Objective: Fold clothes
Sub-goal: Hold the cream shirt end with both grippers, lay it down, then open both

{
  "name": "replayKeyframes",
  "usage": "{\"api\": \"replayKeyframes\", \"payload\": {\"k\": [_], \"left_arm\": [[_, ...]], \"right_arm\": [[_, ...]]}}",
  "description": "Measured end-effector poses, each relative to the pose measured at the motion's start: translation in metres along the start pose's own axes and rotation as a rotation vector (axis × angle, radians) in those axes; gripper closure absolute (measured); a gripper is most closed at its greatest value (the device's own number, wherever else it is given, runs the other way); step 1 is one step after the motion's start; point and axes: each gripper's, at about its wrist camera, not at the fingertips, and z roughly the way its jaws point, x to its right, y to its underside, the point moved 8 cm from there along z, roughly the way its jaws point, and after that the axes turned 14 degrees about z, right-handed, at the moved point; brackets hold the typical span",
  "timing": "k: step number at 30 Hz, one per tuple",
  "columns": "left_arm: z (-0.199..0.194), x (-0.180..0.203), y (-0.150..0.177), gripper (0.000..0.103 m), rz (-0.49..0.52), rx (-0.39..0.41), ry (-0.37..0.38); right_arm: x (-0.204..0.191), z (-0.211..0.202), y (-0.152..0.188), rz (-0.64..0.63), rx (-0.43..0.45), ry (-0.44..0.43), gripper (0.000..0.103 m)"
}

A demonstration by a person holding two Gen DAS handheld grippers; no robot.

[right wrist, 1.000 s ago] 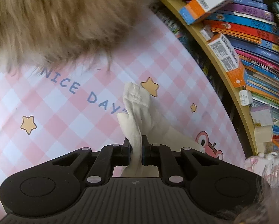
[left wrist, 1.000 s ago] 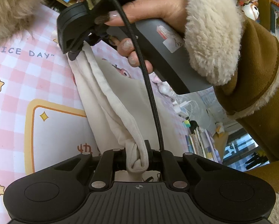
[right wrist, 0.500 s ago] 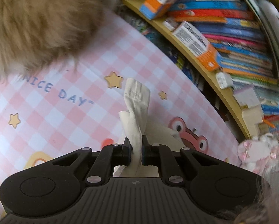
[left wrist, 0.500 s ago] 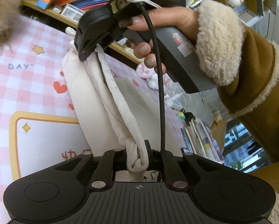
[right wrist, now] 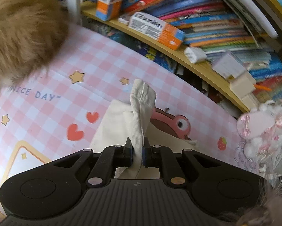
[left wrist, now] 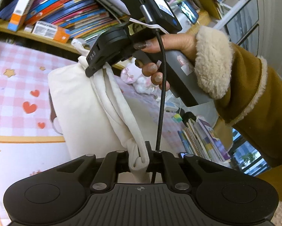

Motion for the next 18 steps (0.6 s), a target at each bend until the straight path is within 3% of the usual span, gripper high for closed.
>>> {"api": "replayKeyframes", "payload": {"k": [18], "left_arm": [[0.087, 0.095, -0.024, 0.096, 0.014, -0.089, -0.186]], "right_arm": [[0.143, -0.011, 0.034, 0.053, 0.099, -0.195, 0.095]]}}
